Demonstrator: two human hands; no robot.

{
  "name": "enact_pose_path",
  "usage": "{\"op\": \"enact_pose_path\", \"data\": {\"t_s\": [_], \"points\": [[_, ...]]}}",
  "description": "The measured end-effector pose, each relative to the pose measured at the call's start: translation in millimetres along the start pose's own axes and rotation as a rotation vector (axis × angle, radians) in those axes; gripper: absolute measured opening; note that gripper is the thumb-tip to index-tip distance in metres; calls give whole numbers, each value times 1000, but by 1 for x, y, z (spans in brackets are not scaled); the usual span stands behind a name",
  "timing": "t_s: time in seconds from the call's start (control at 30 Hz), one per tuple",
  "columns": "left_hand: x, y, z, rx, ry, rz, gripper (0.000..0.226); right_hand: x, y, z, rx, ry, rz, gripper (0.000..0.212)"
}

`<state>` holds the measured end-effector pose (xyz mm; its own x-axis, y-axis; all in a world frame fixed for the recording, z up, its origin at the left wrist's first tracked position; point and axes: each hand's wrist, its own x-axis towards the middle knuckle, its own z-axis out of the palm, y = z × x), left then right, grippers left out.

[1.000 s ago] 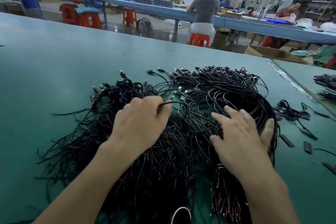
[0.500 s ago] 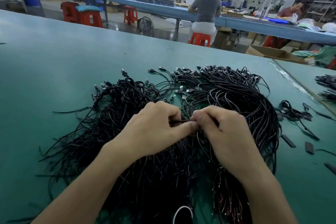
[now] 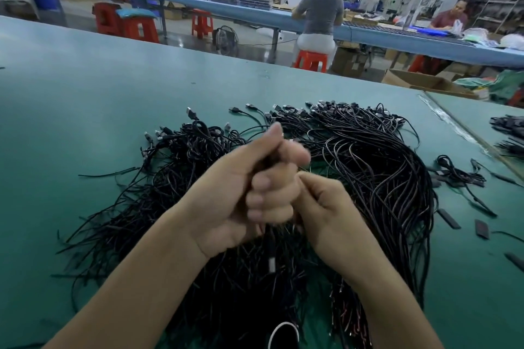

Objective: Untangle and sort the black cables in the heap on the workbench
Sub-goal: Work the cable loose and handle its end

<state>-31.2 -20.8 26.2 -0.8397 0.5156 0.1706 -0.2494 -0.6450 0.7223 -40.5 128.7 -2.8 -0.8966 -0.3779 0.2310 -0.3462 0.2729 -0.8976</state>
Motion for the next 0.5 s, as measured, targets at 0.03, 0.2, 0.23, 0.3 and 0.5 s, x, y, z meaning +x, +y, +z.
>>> {"op": "enact_pose_path", "data": {"t_s": [0.03, 0.2, 0.23, 0.3, 0.5], "points": [[3, -1, -2, -51, 75, 71, 44, 0, 0, -1, -64, -40, 28, 41], [13, -13, -21, 72, 394, 352, 50, -2, -1, -4, -282, -234, 132, 31], [13, -13, -25, 131, 430, 383, 48, -3, -3, -7, -276, -255, 148, 23], [13, -12, -35, 302, 522, 437, 44, -4, -4, -15, -291, -272, 133, 27], [10, -14, -37, 802, 644, 275, 49, -5, -11, -31, -241, -13, 16, 19]]}}
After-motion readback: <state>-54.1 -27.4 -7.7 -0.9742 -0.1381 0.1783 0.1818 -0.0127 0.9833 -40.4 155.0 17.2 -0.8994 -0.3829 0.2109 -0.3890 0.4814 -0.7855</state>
